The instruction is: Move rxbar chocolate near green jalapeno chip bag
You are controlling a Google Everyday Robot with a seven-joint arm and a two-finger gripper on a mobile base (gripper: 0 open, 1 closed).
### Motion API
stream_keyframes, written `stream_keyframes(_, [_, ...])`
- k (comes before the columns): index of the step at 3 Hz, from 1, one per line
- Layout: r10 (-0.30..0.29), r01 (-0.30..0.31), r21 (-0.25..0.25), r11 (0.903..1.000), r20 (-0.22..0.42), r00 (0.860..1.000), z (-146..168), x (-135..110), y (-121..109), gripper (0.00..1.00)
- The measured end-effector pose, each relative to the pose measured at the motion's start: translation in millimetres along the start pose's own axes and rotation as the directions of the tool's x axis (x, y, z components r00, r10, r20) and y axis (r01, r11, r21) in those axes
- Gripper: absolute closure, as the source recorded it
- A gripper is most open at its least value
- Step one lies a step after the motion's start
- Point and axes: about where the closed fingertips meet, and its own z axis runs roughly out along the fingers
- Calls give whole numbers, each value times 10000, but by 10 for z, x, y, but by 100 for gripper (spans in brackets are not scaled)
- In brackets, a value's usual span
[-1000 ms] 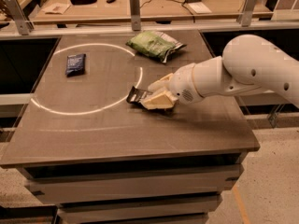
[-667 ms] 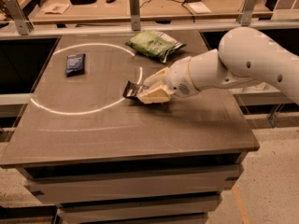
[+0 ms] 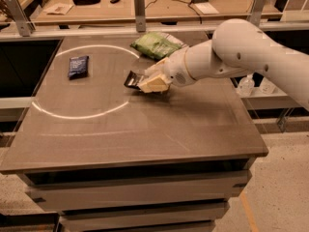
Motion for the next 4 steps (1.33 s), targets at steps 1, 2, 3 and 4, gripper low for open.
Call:
stream_keyframes(1, [622, -629, 1262, 9900, 92, 9980, 18, 13, -331, 100])
stream_keyframes(2, [990, -1081, 2500, 9622, 489, 9939, -97, 12, -687, 100])
stream_keyframes(3, [1228, -1396, 3122, 9397, 731, 9897, -251, 69, -973, 100])
stream_keyframes(4, [1199, -1365, 3070, 9419, 722, 9902, -229, 53, -950, 82])
